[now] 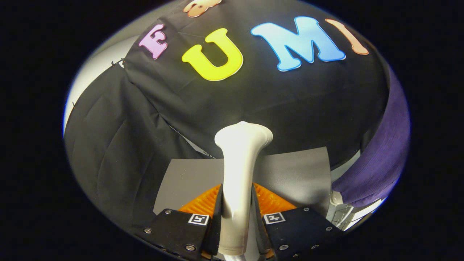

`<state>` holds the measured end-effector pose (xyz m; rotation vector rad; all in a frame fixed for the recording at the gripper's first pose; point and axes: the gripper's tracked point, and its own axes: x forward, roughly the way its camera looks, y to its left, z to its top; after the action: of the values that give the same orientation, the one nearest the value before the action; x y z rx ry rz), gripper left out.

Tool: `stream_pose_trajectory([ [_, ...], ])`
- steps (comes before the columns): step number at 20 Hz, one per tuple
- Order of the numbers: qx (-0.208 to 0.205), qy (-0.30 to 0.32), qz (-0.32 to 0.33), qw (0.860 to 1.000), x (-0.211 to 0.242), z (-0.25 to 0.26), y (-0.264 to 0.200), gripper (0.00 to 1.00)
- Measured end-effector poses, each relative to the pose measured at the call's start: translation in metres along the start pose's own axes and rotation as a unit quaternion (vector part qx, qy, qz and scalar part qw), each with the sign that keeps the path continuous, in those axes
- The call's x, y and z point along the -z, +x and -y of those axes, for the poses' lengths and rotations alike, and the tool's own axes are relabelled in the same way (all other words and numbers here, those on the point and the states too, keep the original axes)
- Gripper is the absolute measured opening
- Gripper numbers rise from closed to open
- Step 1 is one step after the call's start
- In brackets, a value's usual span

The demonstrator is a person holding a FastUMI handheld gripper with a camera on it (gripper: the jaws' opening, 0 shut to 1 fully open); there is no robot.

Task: Iron the clothes twice with a garment steamer, once on the left side and once on the right side.

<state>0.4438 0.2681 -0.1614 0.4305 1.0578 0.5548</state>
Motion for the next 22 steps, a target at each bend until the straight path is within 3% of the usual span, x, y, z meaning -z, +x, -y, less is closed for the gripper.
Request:
stream_pose_trajectory([
  [12,-0.023,-0.044,0.084,0.995,0.089,-0.018,-0.145,0.4],
  [22,0.008,-0.07,0.125,0.99,0.198,0.009,-0.232,0.4],
])
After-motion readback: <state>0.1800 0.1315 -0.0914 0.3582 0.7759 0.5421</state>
